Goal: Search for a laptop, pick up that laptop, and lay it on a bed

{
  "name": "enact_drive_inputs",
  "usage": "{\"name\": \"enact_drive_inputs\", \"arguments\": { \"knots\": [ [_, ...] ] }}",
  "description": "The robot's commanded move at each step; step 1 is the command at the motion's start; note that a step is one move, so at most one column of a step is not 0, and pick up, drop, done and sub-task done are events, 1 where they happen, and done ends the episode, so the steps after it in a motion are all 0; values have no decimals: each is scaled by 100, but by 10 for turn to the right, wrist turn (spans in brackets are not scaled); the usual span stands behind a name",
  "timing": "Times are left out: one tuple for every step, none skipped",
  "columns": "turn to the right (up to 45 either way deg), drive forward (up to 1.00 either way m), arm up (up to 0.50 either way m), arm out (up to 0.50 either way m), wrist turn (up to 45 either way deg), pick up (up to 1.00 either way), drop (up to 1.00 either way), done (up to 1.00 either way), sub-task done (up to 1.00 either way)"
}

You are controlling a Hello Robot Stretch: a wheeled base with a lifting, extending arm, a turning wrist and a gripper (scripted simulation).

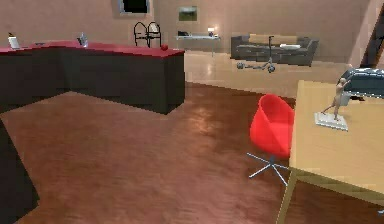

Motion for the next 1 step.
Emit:
{"name": "enact_drive_inputs", "arguments": {
  "knots": [
    [0,100,0,0,0,0,0,0,0]
  ]
}}
